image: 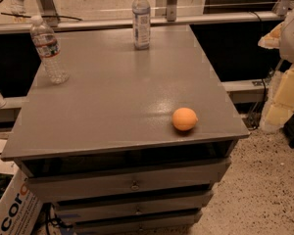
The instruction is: Move orange near water bottle
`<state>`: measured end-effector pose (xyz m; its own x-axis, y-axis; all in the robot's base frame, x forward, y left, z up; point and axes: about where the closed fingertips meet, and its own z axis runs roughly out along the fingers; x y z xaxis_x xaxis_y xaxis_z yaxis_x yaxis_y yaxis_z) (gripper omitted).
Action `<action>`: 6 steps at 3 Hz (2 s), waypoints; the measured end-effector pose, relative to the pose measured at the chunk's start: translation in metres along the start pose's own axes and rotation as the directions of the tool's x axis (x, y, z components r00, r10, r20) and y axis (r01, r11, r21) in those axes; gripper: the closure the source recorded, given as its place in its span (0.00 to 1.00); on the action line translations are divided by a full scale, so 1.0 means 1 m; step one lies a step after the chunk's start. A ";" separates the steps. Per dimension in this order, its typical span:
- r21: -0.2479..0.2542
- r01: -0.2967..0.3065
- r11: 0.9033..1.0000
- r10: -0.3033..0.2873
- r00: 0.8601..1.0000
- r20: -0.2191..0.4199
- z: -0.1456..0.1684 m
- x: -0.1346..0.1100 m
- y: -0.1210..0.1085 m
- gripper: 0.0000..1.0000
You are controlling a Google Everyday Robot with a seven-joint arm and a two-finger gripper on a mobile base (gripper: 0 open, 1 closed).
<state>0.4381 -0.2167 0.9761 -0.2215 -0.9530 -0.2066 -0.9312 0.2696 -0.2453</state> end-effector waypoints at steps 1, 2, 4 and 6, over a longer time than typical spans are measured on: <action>0.002 0.001 1.000 -0.001 1.000 0.001 0.000 0.000 0.000 0.00; -0.007 -0.016 1.000 0.017 0.998 0.061 0.020 -0.003 0.006 0.00; -0.051 -0.059 0.997 0.070 0.961 0.268 0.084 -0.027 0.012 0.00; -0.118 -0.046 0.992 0.092 0.901 0.424 0.131 -0.070 0.007 0.00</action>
Offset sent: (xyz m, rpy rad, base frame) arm 0.0022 0.0228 -0.0707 0.2147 -0.0046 0.0015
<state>0.4852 -0.1295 0.8646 -0.1627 -0.7752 -0.6104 -0.9476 0.2952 -0.1222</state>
